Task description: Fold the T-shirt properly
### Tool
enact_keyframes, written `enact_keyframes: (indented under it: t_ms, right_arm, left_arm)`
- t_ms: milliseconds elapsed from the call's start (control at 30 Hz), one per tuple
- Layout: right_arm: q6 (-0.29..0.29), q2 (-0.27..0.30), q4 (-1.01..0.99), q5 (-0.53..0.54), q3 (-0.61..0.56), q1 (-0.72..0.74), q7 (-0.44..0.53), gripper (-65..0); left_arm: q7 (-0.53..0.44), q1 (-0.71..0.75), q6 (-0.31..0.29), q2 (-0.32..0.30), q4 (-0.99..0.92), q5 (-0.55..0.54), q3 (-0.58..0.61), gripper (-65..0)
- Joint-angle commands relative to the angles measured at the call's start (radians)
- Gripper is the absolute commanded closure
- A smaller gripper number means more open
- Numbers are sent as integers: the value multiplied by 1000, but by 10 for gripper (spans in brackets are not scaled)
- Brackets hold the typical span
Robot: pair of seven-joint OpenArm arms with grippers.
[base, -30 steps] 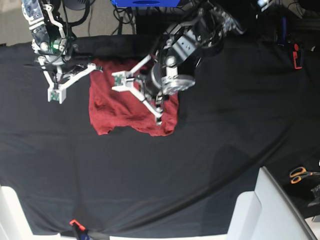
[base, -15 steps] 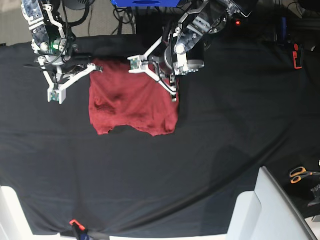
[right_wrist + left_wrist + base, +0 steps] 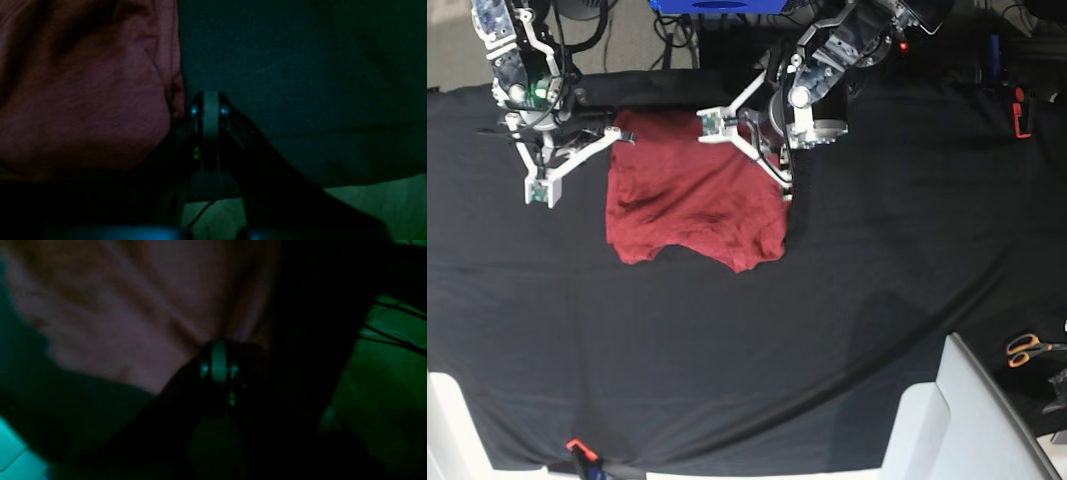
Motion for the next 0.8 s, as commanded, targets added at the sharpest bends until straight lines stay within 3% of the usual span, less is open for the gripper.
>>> enact_keyframes:
  t_ms: [0,333,500,567,700,767]
  right_arm:
    - [7,5,23,-2,-1,3,18,-2]
    - [191,-2,68,-2,-1,7,13,-2]
    - [301,-28,55,1,-1,7,12,-2]
    - [337,-31,48,1,-1,7,12,-2]
    - [341,-34,42,-2,10,-7,12,0]
    - [341,-12,49,-4,46,-36,21,0]
  left_arm:
    - [0,-16,6,4,36,-1,3,0]
    - [1,-108,6,8,80,-3,-20,0]
    - [0,-114,6,97,82,-3,-199,0]
    - [-3,-102,6,105,83,-3,-242,0]
    - [-28,0,6,59,143,-38,-255,0]
    - [-108,98,6,2,203,-119,-259,0]
